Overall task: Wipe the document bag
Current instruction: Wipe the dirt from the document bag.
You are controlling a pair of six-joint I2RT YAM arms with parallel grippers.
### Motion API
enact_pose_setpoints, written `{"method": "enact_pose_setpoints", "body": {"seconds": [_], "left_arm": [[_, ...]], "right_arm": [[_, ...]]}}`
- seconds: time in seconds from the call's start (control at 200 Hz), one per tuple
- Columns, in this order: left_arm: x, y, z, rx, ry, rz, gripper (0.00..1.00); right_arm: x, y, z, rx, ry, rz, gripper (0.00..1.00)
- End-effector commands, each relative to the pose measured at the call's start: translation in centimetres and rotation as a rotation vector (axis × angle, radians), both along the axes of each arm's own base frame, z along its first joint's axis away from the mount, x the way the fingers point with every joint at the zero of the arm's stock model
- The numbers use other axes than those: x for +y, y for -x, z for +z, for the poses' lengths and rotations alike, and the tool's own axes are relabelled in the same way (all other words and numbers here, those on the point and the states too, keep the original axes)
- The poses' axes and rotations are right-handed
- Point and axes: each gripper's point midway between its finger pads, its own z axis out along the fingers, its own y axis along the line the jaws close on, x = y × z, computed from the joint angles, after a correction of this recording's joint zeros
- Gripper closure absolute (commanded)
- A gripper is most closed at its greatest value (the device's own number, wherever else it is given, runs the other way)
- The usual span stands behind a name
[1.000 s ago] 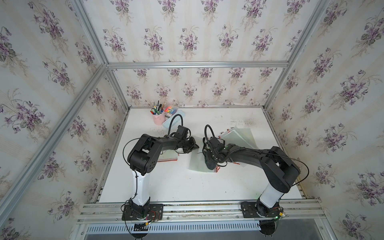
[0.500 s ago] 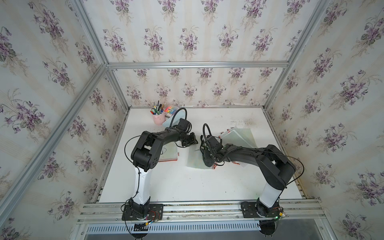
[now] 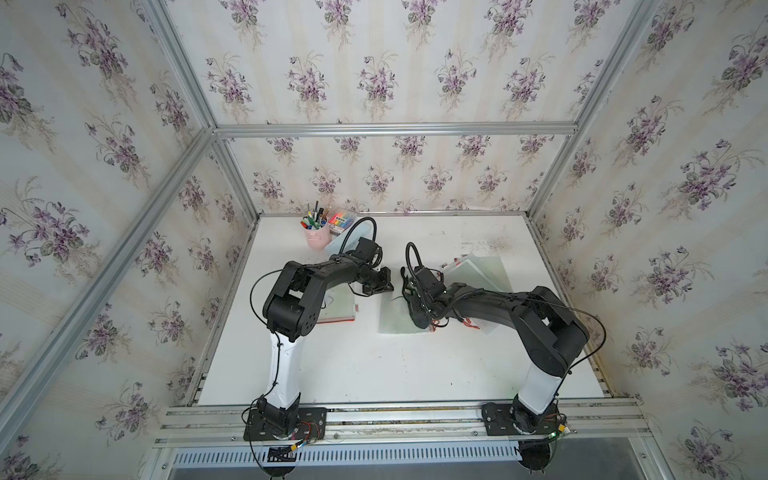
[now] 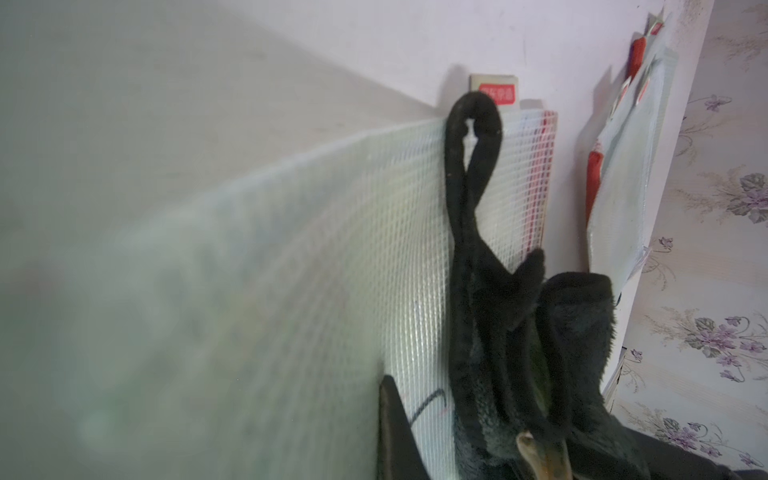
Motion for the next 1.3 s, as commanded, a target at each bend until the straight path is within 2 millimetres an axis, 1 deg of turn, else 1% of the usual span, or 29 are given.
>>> {"method": "enact_pose_setpoints", "body": {"seconds": [0.0,0.07,0.2,0.24,0.325,0.355,0.375,0.43,0.47,0.53,0.565,0.615,0.655,0.684,0.724,0.754,0.794,0.829,0.874,0.929,0.999,1.034,1.074,1.109,1.129,1.174,1.194,1.249,1.294], "left_arm": [[2.0,1.6,-1.8,0.071,-0.098,0.011,0.91],[2.4,1.3,-1.9,0.073,-0.107,0.023,0.83],[2.8,0.7,-2.0,0.075,-0.100,0.036,0.81],[2.7,0.5,-1.9,0.073,-0.091,0.035,0.83],[2.2,0.6,-1.8,0.078,-0.064,0.034,0.96],[2.1,0.6,-1.8,0.082,-0.057,0.036,1.00],[2.1,0.7,-1.8,0.086,-0.053,0.037,1.00],[2.2,1.2,-1.9,0.095,-0.052,0.046,1.00],[2.2,1.5,-2.0,0.103,-0.044,0.051,1.00],[2.1,2.2,-2.3,0.117,-0.041,0.059,1.00],[2.0,2.5,-2.5,0.125,-0.041,0.059,1.00],[1.9,2.8,-2.8,0.129,-0.045,0.061,1.00],[1.6,3.1,-2.9,0.133,-0.045,0.064,1.00],[1.5,3.2,-3.0,0.136,-0.040,0.068,1.00],[1.4,3.3,-3.0,0.138,-0.035,0.075,1.00],[1.3,3.4,-3.0,0.139,-0.033,0.082,1.00],[1.4,3.5,-2.9,0.140,-0.031,0.088,1.00],[1.5,3.6,-2.9,0.140,-0.033,0.093,1.00],[1.6,3.7,-2.8,0.136,-0.039,0.095,1.00],[1.8,3.9,-2.8,0.135,-0.044,0.096,1.00],[1.9,4.1,-2.8,0.135,-0.045,0.096,1.00],[2.0,4.3,-3.0,0.139,-0.044,0.099,1.00],[1.9,4.4,-3.1,0.142,-0.040,0.100,1.00],[1.9,4.5,-3.2,0.148,-0.038,0.103,1.00],[1.9,4.5,-3.2,0.149,-0.033,0.104,1.00],[1.7,4.5,-3.3,0.152,-0.029,0.104,1.00],[1.7,4.4,-3.3,0.150,-0.026,0.105,1.00],[1.5,4.3,-3.3,0.152,-0.025,0.102,1.00],[1.5,4.2,-3.3,0.150,-0.025,0.102,1.00]], "right_arm": [[-3.7,2.2,-1.8,0.080,0.167,-0.004,0.75],[-4.4,2.8,-2.5,0.093,0.200,0.011,0.75],[-5.0,3.3,-2.7,0.087,0.212,0.033,0.75],[-4.9,3.3,-2.6,0.084,0.210,0.038,0.75],[-4.4,2.7,-1.9,0.068,0.195,0.037,0.75],[-4.1,2.4,-1.4,0.062,0.185,0.034,0.75],[-3.8,2.2,-1.0,0.056,0.173,0.031,0.75],[-2.8,1.6,0.5,0.043,0.131,0.019,0.75],[-1.6,1.1,1.7,0.031,0.072,0.010,0.75],[0.9,0.8,3.3,0.026,-0.045,0.016,0.75],[2.6,0.8,3.9,0.030,-0.109,0.029,0.75],[4.8,0.9,4.0,0.037,-0.170,0.051,0.75],[6.2,0.9,3.4,0.055,-0.185,0.067,0.75],[6.8,1.0,2.5,0.080,-0.176,0.069,0.75],[7.2,0.9,1.4,0.097,-0.155,0.059,0.76],[6.9,0.8,0.4,0.105,-0.134,0.041,0.77],[5.9,0.8,-0.8,0.110,-0.099,0.009,0.77],[4.6,0.7,-1.8,0.109,-0.059,-0.022,0.78],[2.3,0.4,-2.4,0.097,-0.009,-0.082,0.78],[-0.5,0.0,-2.4,0.075,0.005,-0.153,0.78],[-3.1,-0.9,-1.4,0.026,-0.015,-0.238,0.78],[-3.9,-1.4,-0.8,0.001,-0.021,-0.263,0.78],[-3.8,-1.9,-0.2,-0.018,-0.033,-0.268,0.78],[-2.8,-2.3,0.1,-0.020,-0.053,-0.252,0.78],[-1.9,-2.4,0.3,-0.016,-0.064,-0.232,0.78],[0.6,-2.1,0.1,-0.005,-0.075,-0.174,0.78],[2.1,-2.1,0.4,-0.008,-0.083,-0.136,0.78],[5.8,-1.1,0.3,-0.007,-0.082,-0.028,0.77],[7.7,-0.6,0.3,-0.006,-0.078,0.028,0.77]]}}
